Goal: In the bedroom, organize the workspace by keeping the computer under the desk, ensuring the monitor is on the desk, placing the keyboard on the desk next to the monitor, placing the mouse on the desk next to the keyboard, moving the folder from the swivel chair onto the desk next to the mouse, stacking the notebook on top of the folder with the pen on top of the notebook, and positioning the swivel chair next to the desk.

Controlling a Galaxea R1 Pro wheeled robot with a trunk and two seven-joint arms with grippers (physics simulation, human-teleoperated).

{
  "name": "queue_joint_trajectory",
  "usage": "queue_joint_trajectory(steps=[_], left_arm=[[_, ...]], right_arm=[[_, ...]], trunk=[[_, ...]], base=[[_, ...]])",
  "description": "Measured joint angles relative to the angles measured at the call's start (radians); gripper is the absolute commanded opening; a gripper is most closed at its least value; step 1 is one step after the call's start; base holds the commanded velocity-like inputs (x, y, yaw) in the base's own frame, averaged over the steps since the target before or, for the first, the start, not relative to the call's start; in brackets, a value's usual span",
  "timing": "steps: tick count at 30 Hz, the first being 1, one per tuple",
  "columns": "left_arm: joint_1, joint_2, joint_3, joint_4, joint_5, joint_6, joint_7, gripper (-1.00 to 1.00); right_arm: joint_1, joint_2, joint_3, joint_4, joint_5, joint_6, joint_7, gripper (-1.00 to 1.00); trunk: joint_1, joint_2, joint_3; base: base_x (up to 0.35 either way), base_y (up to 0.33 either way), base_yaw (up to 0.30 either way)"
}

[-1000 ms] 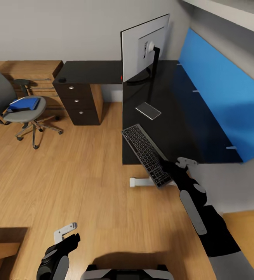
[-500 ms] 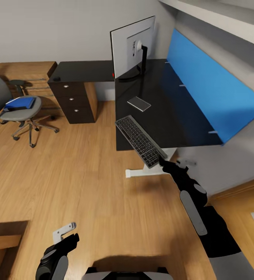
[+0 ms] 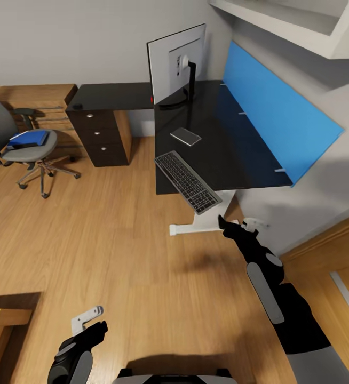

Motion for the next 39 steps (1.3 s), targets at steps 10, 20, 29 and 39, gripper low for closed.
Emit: queue_joint_trajectory(steps=[10,20,29,39], left_arm=[[0.000,0.033,0.099,0.091,-0.001,-0.007,-0.008,1.00],[0.000,0.105,0.133,0.217,0.003,-0.109,-0.011,1.00],[0.000,0.113,0.136,0.486,0.003,-0.264,-0.013,1.00],[0.000,0.113,0.085,0.687,0.004,-0.474,-0.071,1.00]], right_arm=[[0.015,-0.002,-0.002,0.157,0.010,-0.053,-0.003,1.00],[0.135,-0.004,-0.002,0.308,0.063,-0.170,-0.007,1.00],[0.208,-0.004,-0.004,0.608,0.162,-0.344,-0.025,1.00],[0.211,0.009,-0.001,0.928,0.217,-0.637,-0.047,1.00]], trunk=[[0.000,0.000,0.015],[0.000,0.000,0.031],[0.000,0.000,0.045],[0.000,0.000,0.061]], base=[[-0.011,-0.005,-0.047],[0.000,0.000,-0.003],[0.000,0.000,0.000],[0.000,0.000,0.000]])
